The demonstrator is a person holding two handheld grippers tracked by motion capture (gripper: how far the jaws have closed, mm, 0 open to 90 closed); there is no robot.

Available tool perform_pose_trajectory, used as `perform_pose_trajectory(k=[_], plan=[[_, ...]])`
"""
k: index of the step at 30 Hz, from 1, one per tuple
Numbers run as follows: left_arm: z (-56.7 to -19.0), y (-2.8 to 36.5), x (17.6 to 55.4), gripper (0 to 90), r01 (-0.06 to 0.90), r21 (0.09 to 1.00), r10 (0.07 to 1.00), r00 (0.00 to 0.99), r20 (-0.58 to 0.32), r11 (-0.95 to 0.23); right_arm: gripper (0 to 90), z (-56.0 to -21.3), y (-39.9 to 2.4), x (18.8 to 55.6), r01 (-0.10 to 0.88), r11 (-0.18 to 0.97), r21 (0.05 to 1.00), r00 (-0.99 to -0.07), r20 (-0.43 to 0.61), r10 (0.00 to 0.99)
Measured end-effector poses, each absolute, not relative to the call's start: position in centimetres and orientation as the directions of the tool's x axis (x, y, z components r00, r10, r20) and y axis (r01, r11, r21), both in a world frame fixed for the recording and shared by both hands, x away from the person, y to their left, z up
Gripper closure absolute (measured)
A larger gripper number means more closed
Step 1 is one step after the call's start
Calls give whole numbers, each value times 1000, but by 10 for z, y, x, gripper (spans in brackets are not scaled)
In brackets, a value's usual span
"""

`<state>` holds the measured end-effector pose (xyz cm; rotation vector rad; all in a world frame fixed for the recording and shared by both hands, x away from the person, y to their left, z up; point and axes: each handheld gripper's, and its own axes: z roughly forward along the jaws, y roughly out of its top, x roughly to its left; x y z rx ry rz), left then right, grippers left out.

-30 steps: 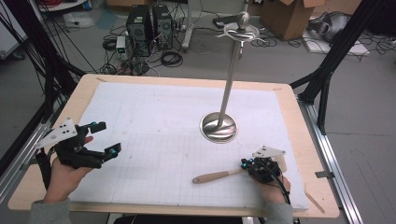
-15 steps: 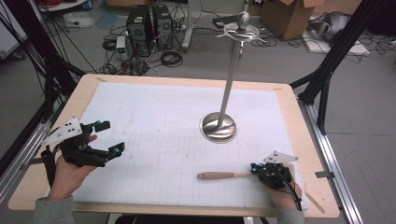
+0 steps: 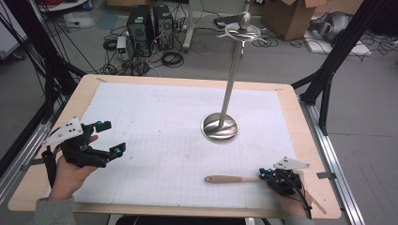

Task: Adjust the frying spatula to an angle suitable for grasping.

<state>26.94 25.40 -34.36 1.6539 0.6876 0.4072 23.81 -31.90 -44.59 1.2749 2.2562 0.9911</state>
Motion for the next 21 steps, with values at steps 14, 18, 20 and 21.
perform_pose_trajectory(k=[14, 18, 20, 21], plan=[[-345, 252, 270, 17, 217, 972, 642, 760, -107, -95, 900, -430, -313, 230, 485, 264, 834, -576, 77, 813], [-346, 252, 270, 17, 218, 971, 642, 760, -106, -98, 900, -430, -296, 230, 457, 304, 836, -640, 71, 765], [-346, 252, 270, 17, 216, 972, 641, 760, -106, -96, 900, -429, -289, 230, 438, 318, 841, -668, 68, 741], [-346, 252, 270, 17, 217, 971, 641, 760, -106, -97, 900, -429, -285, 229, 427, 323, 845, -682, 66, 729]])
